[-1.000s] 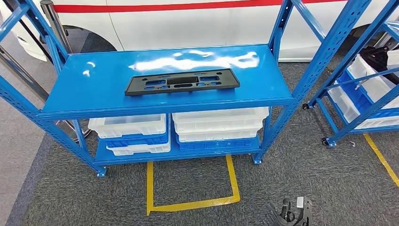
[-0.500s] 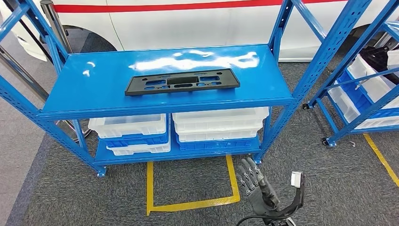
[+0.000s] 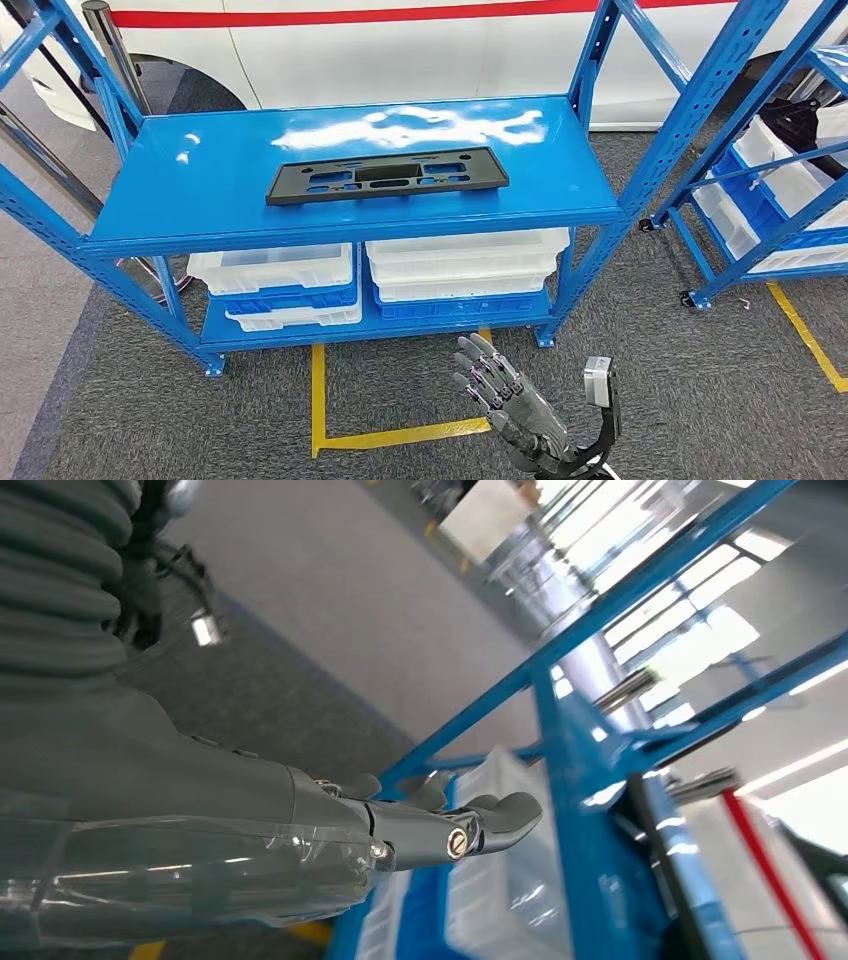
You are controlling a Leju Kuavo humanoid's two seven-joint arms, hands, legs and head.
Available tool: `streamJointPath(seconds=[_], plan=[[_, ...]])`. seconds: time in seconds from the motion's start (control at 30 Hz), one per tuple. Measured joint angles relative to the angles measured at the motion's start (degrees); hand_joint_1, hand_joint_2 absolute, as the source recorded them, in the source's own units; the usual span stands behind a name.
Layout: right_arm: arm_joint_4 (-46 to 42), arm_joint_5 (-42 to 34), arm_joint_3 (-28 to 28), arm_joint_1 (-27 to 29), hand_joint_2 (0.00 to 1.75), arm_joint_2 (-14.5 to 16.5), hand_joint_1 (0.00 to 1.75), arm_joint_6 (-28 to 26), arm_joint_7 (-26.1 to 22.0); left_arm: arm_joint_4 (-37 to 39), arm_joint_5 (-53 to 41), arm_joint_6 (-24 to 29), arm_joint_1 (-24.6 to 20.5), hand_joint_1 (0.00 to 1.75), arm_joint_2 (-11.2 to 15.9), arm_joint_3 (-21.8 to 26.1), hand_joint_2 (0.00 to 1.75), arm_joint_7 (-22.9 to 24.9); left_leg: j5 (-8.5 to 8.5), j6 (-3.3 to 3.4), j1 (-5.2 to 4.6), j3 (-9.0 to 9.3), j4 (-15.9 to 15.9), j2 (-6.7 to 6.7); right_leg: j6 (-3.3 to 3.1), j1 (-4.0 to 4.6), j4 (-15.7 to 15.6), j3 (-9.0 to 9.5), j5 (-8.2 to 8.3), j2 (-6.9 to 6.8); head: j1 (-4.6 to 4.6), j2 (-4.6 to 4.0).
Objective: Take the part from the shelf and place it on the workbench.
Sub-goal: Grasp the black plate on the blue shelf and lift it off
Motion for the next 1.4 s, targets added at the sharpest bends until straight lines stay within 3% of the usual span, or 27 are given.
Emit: streamJointPath(seconds=[0.07,0.1,0.17,0.27,0.33,0.43,0.47,0.5,0.53,0.6,0.67,0.7,0.77,0.83,0.93,0.97,1.0,1.03,1.1,1.17,1.3,1.37,1.4], plan=[[-0.6,1.3,0.9,-0.4,0.0,-1.1,0.0,-3.4,1.9,-0.7,0.5,0.9,0.5,0.0,0.0,0.2,0.0,0.1,-0.63,-0.92,0.46,0.14,0.6,-0.02,0.69,-0.6,-6.3,2.82,3.89,-0.42,0.01,0.0],[-0.9,2.0,1.4,-0.6,0.0,-1.5,0.0,-5.0,2.9,-1.1,0.7,1.4,0.7,0.0,0.1,0.4,0.0,0.2,-1.06,-1.54,0.51,0.05,1.2,-0.07,0.74,-0.62,-9.3,4.2,5.15,-0.45,0.04,0.0],[-1.4,3.1,2.1,-1.1,0.0,-2.1,0.0,-8.0,4.7,-1.7,1.1,2.3,1.0,0.0,0.2,0.7,0.0,0.2,-1.59,-2.58,0.4,-0.21,1.9,-0.2,-0.09,-0.43,-11.7,5.19,5.43,-0.26,0.07,0.0],[-1.9,4.0,2.7,-1.3,0.0,-2.8,0.0,-10.1,6.1,-2.4,1.5,3.0,1.3,0.0,0.3,1.1,0.0,0.4,-1.85,-3.42,0.62,-0.11,1.8,-0.3,-2.01,-0.09,-11.3,4.96,5.21,0.0,0.07,0.0],[-2.5,3.9,3.1,-1.6,0.0,-3.1,0.0,-10.5,6.1,-2.7,1.8,3.3,1.4,0.0,0.3,1.3,0.0,0.5,-3.88,-3.45,0.67,-1.35,4.8,-0.31,-2.88,0.06,-11.5,5.15,5.31,0.0,0.07,0.0],[-3.6,3.2,4.1,-2.0,0.0,-3.5,0.0,-10.1,5.9,-2.9,2.4,3.8,1.5,0.0,0.3,1.4,0.0,0.5,-8.82,-2.79,0.01,-7.15,16.2,-0.33,-3.66,0.79,-11.6,5.2,5.23,-0.04,0.07,0.0],[-4.1,3.4,4.6,-2.2,0.0,-3.7,0.0,-9.6,5.6,-3.0,2.6,3.9,1.6,0.0,0.3,1.4,0.0,0.4,-9.14,-2.42,-0.28,-8.62,18.7,-0.34,-3.84,1.14,-11.6,5.27,5.16,0.0,0.07,0.0],[-4.5,3.7,5.1,-2.5,0.0,-3.9,0.0,-8.8,5.1,-3.1,2.7,4.0,1.7,0.0,0.3,1.4,0.0,0.3,-8.28,-1.92,-0.59,-9.05,18.9,-0.36,-3.98,1.48,-11.6,5.4,5.09,0.09,0.07,0.0],[-5.0,4.2,5.6,-2.8,0.0,-4.1,0.0,-7.5,4.3,-3.2,2.7,4.1,1.8,0.0,0.3,1.4,0.0,0.2,-6.4,-1.25,-0.98,-8.42,17.0,-0.42,-4.11,1.83,-11.6,5.6,5.01,0.22,0.07,0.0],[-5.8,4.7,6.5,-3.6,0.0,-4.3,0.0,-4.4,2.6,-3.4,2.5,4.2,1.8,0.0,0.4,1.4,0.0,0.1,-2.22,0.53,-1.87,-5.46,9.7,-0.67,-4.28,2.31,-11.7,5.96,4.9,0.43,0.1,0.0],[-6.3,5.1,7.1,-4.2,0.0,-4.4,0.0,-1.5,1.4,-3.6,2.1,4.0,1.7,0.0,0.5,1.4,0.0,0.1,-0.42,1.65,-2.55,-3.54,4.7,-0.87,-4.16,2.43,-11.8,5.89,4.91,0.46,0.11,0.0],[-6.4,5.4,7.4,-4.4,0.0,-4.4,0.0,-0.3,1.0,-3.7,1.8,3.8,1.6,0.0,0.6,1.4,0.0,0.1,-0.51,1.77,-2.7,-3.35,4.0,-0.88,-3.95,2.37,-11.8,5.76,5.0,0.45,0.11,0.0],[-6.7,5.9,7.8,-4.7,0.0,-4.5,0.0,1.4,0.7,-3.8,1.3,3.3,1.4,0.0,0.5,1.4,0.0,0.2,-0.05,1.68,-2.68,-3.11,3.1,-0.85,-3.37,2.29,-12.0,5.71,5.18,0.43,0.09,0.0],[-6.9,6.5,8.2,-5.3,0.0,-4.6,0.0,3.0,0.3,-3.7,0.6,2.7,1.3,0.0,0.5,1.4,0.0,0.4,0.58,1.75,-2.28,-2.62,1.9,-0.66,-2.77,2.35,-10.9,5.27,4.16,0.26,0.14,0.0],[-7.1,7.4,8.8,-5.9,0.0,-4.7,0.0,5.1,-0.1,-3.7,-0.5,1.8,1.1,0.0,0.4,1.5,0.0,0.7,0.96,1.96,-2.1,-2.49,1.3,-0.39,-1.97,1.9,-2.0,1.03,-0.65,0.05,0.2,0.0],[-7.1,7.6,9.0,-6.0,0.0,-4.8,0.0,5.7,-0.2,-3.6,-0.8,1.4,1.0,0.0,0.3,1.5,0.0,0.8,0.95,1.95,-2.12,-2.52,1.3,-0.37,-1.73,1.7,0.9,-0.42,-1.59,0.01,0.2,0.0],[-7.1,7.7,9.1,-6.1,0.0,-4.9,0.0,6.4,-0.4,-3.5,-1.2,0.9,1.0,0.0,0.2,1.5,0.0,0.9,0.92,1.92,-2.12,-2.52,1.4,-0.35,-1.52,1.53,2.3,-1.1,-1.53,-0.04,0.2,0.0],[-7.1,7.7,9.3,-6.3,0.0,-4.9,0.0,7.0,-0.6,-3.3,-1.4,0.4,1.0,0.0,0.2,1.5,0.0,1.0,0.87,1.85,-2.1,-2.5,1.5,-0.35,-1.38,1.38,1.6,-0.79,-0.43,-0.12,0.2,0.0],[-7.3,7.7,9.5,-6.9,0.0,-5.0,0.0,7.9,-1.0,-2.8,-1.7,-0.6,0.9,0.0,0.1,1.5,0.0,0.9,0.68,1.57,-2.06,-2.38,1.7,-0.34,-1.38,1.13,-5.4,2.6,3.52,-0.41,0.2,0.0],[-7.8,7.7,9.8,-7.4,0.0,-5.0,0.0,8.5,-1.2,-2.3,-1.9,-1.1,0.7,0.0,0.0,1.5,0.0,0.8,0.47,1.07,-2.21,-2.46,2.0,-0.35,-1.83,1.29,-11.6,5.54,5.7,-0.62,0.2,0.0],[-8.8,8.0,10.3,-8.4,0.0,-5.0,0.0,10.1,-2.0,-1.2,-2.3,-2.0,0.2,0.0,-0.1,1.6,0.0,0.7,0.34,-0.18,-2.24,-2.6,2.1,-0.35,-3.07,1.5,-13.0,5.88,5.93,-0.47,0.17,0.0],[-9.4,8.1,10.5,-9.1,0.0,-5.0,0.0,10.7,-2.2,-0.5,-2.4,-2.5,0.0,0.0,-0.3,1.6,0.0,0.7,-1.37,-0.73,-2.13,-3.52,4.4,-0.47,-3.85,1.22,-13.5,6.01,6.23,-0.48,0.16,0.0],[-9.6,8.1,10.6,-9.5,0.0,-5.0,0.0,10.8,-2.2,-0.2,-2.5,-2.6,-0.1,0.0,-0.4,1.6,0.0,0.7,-3.11,-0.94,-2.01,-4.77,7.2,-0.54,-4.12,1.17,-13.6,6.05,6.31,-0.51,0.15,0.0]])
